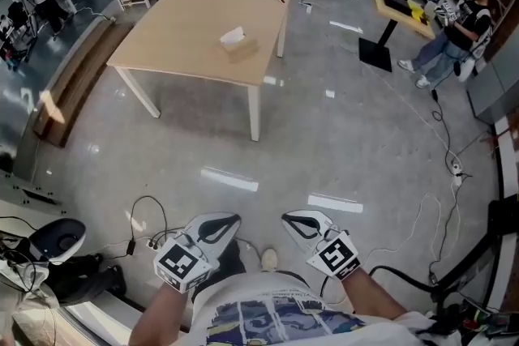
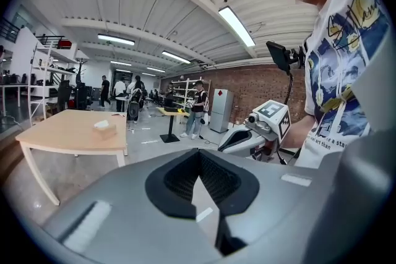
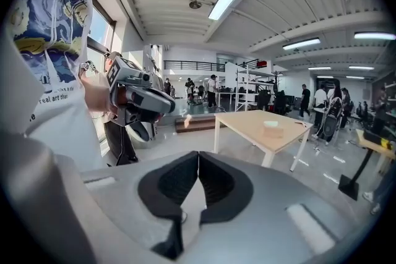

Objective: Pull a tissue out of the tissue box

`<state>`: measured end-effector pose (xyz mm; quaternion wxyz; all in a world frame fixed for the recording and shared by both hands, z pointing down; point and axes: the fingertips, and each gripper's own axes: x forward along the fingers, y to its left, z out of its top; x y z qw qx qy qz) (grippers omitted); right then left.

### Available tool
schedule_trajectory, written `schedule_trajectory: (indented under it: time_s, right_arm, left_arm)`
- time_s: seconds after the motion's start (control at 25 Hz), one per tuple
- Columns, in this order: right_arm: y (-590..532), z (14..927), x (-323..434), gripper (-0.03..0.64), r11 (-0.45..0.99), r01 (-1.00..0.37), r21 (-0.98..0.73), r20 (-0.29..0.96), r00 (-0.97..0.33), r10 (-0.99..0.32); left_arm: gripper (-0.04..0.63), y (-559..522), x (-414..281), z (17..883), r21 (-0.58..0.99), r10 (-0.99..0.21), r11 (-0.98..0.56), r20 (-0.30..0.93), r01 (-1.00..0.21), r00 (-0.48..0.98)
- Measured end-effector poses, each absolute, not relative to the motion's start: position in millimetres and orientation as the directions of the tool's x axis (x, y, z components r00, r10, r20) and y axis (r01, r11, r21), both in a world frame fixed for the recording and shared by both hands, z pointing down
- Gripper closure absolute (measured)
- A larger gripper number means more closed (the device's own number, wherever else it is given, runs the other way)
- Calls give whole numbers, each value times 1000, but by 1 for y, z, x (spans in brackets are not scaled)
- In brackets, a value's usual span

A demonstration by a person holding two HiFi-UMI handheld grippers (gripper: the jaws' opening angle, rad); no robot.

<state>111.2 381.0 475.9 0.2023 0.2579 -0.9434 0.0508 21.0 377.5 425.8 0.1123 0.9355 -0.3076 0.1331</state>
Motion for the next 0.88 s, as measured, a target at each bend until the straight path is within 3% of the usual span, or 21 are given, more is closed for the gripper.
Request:
schedule_trajectory:
  time_s: [0.88]
  right_arm:
    - [174, 445, -10, 611, 796, -597, 102, 427, -696, -577]
  left_arm:
    - [591, 167, -87, 424, 144, -420, -875, 250, -462, 873]
